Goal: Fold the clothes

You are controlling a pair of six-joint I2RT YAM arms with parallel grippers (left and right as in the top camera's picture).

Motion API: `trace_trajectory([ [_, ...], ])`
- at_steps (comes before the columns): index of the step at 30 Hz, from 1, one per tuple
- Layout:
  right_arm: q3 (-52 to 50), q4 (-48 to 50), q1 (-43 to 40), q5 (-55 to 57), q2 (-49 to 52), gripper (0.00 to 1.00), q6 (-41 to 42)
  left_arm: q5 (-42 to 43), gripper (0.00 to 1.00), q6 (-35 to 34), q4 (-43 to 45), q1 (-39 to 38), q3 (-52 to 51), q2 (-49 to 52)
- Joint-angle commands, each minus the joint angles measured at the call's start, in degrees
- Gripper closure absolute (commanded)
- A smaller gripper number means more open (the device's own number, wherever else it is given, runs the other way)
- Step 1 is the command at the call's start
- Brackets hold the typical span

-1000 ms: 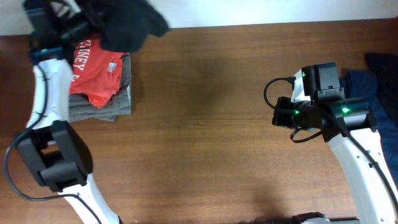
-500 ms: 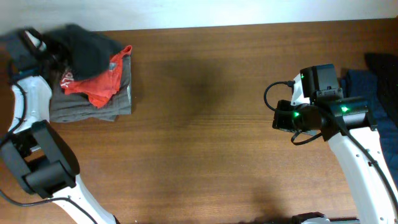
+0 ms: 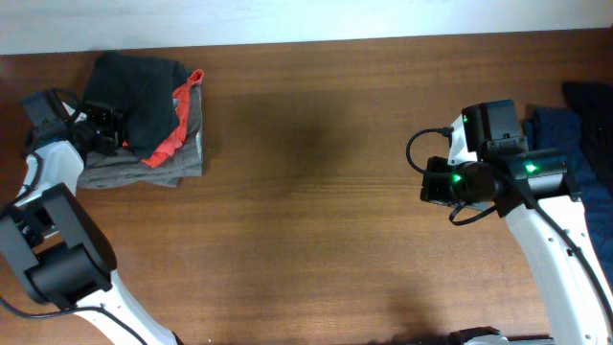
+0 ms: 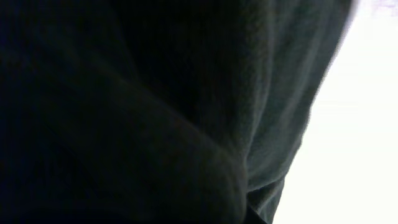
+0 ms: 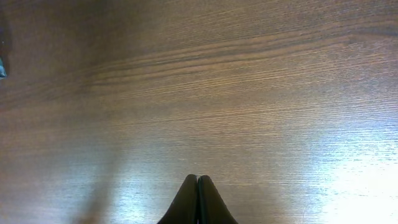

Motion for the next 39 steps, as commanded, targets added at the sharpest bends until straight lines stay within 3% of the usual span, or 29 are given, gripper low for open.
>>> trace_trajectory([
  [1, 0.24, 0.13, -0.33, 0.87, 0.09, 0.96, -0.44, 6.27, 0.65, 8.33, -0.94, 0.09, -0.37, -5.14],
  [2, 0.24, 0.11, -0.33, 0.87, 0.09, 0.96, -0.44, 6.47, 0.49, 11.89, -1.6, 0.09, -0.37, -6.67],
  [3, 0.24, 0.11, -0.33, 0.85, 0.09, 0.96, -0.44, 5.33, 0.43, 14.91, -3.78, 0.0, -0.37, -9.11],
  [10, 0.24, 0.15, -0.33, 0.85, 0.09, 0.96, -0.44, -6.91, 0.33, 25.73, -15.65, 0.87, -0.37, -29.09],
  [11, 0.24, 0.13, -0.33, 0.85, 0.09, 0.96, -0.44, -8.79, 0.23, 27.36, -16.68, 0.96, -0.37, -32.24],
  [12, 0.24, 0.15, -0.33, 0.85, 0.09, 0.96, -0.44, -10.51, 0.07, 28.89, -17.25, 0.96, -0.37, -34.77],
  [13, 0.24, 0.15, -0.33, 0.85, 0.09, 0.96, -0.44, -11.56, 0.01, 30.49, -17.51, 0.96, -0.37, -37.13],
  [17, 0.24, 0.63, -0.33, 0.85, 0.09, 0.96, -0.46, -10.38, 0.01, 38.62, -22.62, 0.94, -0.37, -46.31],
  [24, 4.55, 0.5, -0.33, 0.31, -1.64, 0.9, -5.27, 11.34, 0.11, 63.19, -32.28, -1.25, -0.17, -50.49],
  [25, 6.49, 0.57, -0.33, 0.15, -2.99, 0.89, -6.43, 10.23, 0.16, 68.11, -36.48, -3.89, 0.72, -50.97],
  [28, 10.6, 0.55, -0.33, 0.13, -6.47, 0.85, -8.41, 0.87, 0.16, 72.83, -44.11, -11.21, 3.48, -51.56],
  [32, 14.58, 0.55, -0.33, 0.15, -13.03, 0.78, -8.61, -17.11, 0.01, 72.78, -47.87, -26.47, 7.1, -53.07],
  [34, 15.45, 0.63, -0.33, 0.17, -16.9, 0.71, -8.59, -28.57, 0.01, 72.7, -47.95, -33.31, 7.76, -54.07],
  [35, 15.43, 0.79, -0.33, 0.17, -18.58, 0.59, -8.57, -35.89, 0.01, 71.54, -47.6, -37.24, 7.8, -54.75],
  [36, 15.41, 0.76, -0.33, 0.5, -20.83, 0.38, -8.55, -41.88, 0.01, 69.77, -47.52, -40.3, 7.8, -55.21],
  [37, 15.41, 0.81, -0.33, 0.85, -22.51, 0.01, -8.57, -45.07, 0.01, 68.35, -47.52, -42.16, 7.8, -55.43],
  [39, 15.41, 0.55, -0.33, 2.21, -25.29, 0.01, -8.57, -48.24, 0.01, 66.75, -47.67, -44.7, 7.74, -55.43],
])
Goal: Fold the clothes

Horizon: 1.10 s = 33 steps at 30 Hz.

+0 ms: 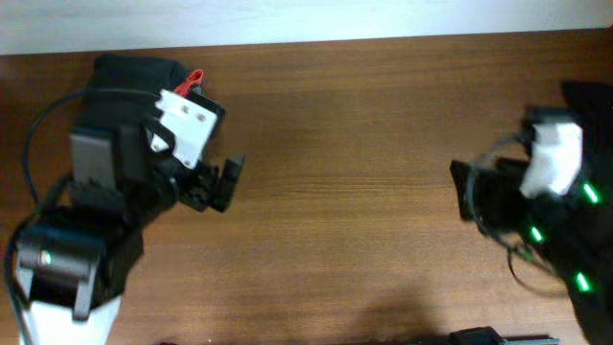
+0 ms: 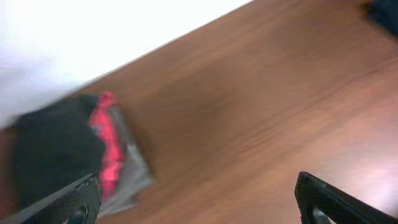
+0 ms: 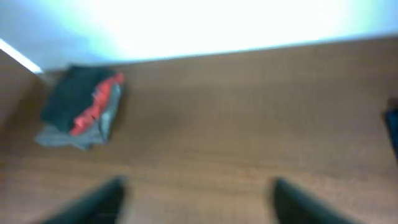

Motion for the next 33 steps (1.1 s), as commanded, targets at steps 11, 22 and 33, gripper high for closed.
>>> trace_trajectory([
  [11, 0.28, -3.63, -0.33, 2.01, -5.79, 0.01, -0.66, -12.02, 0.01, -2.64, 0.17, -4.28, 1.07, 0.52],
  [22, -0.24, -4.98, -0.35, 2.25, -6.95, 0.01, -0.74, -12.02, 0.01, -2.64, 0.17, -4.28, 1.07, 0.52],
  [33, -35.12, 29.35, -4.26, 11.21, -29.2, 0.01, -1.55, -12.02, 0.01, -2.64, 0.17, -4.28, 1.07, 0.52],
])
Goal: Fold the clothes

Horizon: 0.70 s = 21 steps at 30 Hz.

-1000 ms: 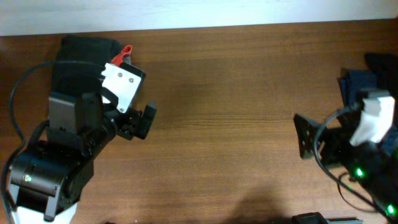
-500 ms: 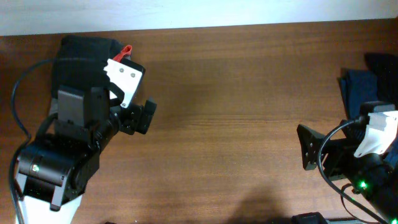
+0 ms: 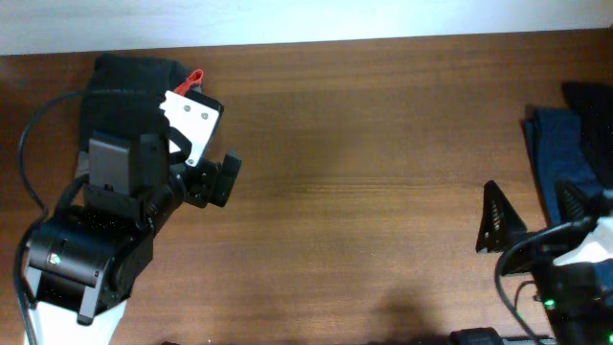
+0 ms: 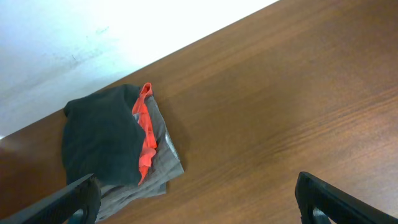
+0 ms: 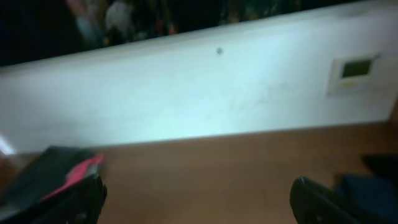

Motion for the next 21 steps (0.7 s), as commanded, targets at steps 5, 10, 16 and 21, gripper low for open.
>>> trace_trajectory([
  [5, -30.75, 6.88, -2.51, -1.55, -15.67, 0.01, -0.35, -0.35, 0.01, -0.55, 0.13, -0.26, 0.61, -0.02],
  [10, -48.57, 14.78, -2.43, -2.4, -28.3, 0.01, -0.37, -0.35, 0.01, -0.55, 0.13, -0.26, 0.61, -0.02],
  [16, -57.37, 25.57, -2.43, -2.82, -28.55, 0.01, -0.37, -0.35, 0.01, -0.55, 0.13, -0.26, 0.61, -0.02],
  [21, -64.06, 34.75, -2.45, -2.82, -28.35, 0.01, -0.37, -0.35, 0.01, -0.55, 0.13, -0.26, 0.61, -0.02],
])
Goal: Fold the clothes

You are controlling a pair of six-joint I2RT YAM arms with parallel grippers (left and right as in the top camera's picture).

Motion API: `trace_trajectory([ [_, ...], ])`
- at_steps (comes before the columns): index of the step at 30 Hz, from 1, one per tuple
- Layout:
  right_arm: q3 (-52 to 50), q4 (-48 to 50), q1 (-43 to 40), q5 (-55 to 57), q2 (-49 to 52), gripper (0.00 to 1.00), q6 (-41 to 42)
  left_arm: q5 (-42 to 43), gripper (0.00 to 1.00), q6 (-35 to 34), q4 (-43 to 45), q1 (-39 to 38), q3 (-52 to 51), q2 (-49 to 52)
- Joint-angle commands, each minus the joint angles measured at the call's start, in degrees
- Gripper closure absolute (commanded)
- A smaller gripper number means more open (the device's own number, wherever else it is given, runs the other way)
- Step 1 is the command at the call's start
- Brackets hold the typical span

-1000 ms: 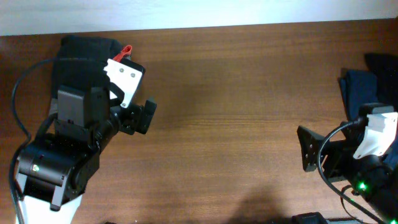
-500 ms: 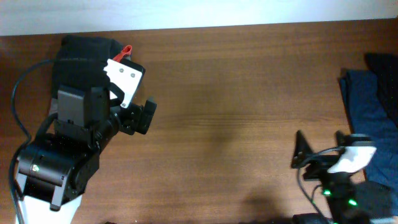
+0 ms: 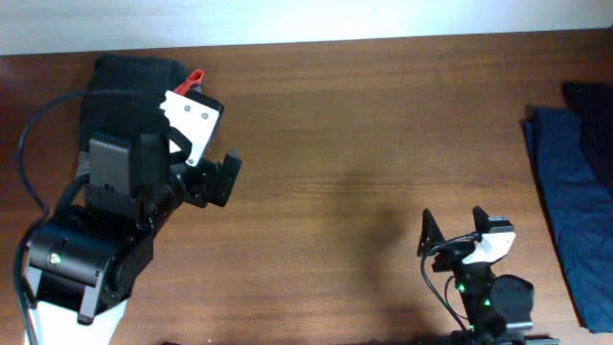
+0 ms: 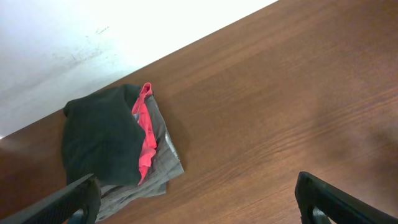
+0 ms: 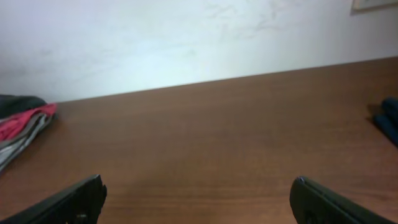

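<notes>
A folded stack [image 4: 118,146] lies at the table's far left: a black garment on top, a red one and a grey one under it. The overhead view shows only its black top [image 3: 124,69] and a red tip, the left arm covering the rest. My left gripper [image 4: 196,190] is raised, open and empty, just right of the stack [image 5: 22,124]. A crumpled blue garment [image 3: 570,182] lies at the right edge. My right gripper [image 5: 198,186] sits low at the table's front, open and empty, seen from above [image 3: 450,230].
A white wall [image 5: 199,43] runs behind the brown wooden table [image 3: 364,125]. The left arm's body [image 3: 96,249] fills the front left corner. The blue garment's edge [image 5: 388,115] shows at the right in the right wrist view.
My right arm has moved from the front right corner to the front edge right of centre and now sits lower. The left arm and the clothes have not moved.
At first my left gripper was at the folded stack, its camera dark against cloth, and the right gripper was shut over the bare table. Then both arms had pulled back with open grippers. The left stayed raised by the stack; the right ended low at the front edge.
</notes>
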Motion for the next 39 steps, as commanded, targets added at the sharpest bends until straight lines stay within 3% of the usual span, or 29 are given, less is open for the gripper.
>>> trace_trajectory([
  [1, -3.72, 4.63, -0.44, -0.28, -0.44, 0.01, -0.39, -0.35, 0.01, -0.55, 0.13, -0.26, 0.59, -0.02],
  [27, -3.8, 4.48, -0.42, -0.11, -0.37, 0.01, -0.39, -0.42, 0.01, -0.55, -0.04, 0.11, 0.5, -2.4],
  [34, -3.8, 4.48, -0.42, -0.11, -0.37, 0.01, -0.39, -1.9, 0.01, -0.55, -1.33, 5.49, -0.79, -7.15],
  [39, -3.8, 4.48, -0.42, -0.11, -0.37, 0.01, -0.39, 4.92, 0.01, -0.52, 5.25, 13.81, -10.64, -14.23],
])
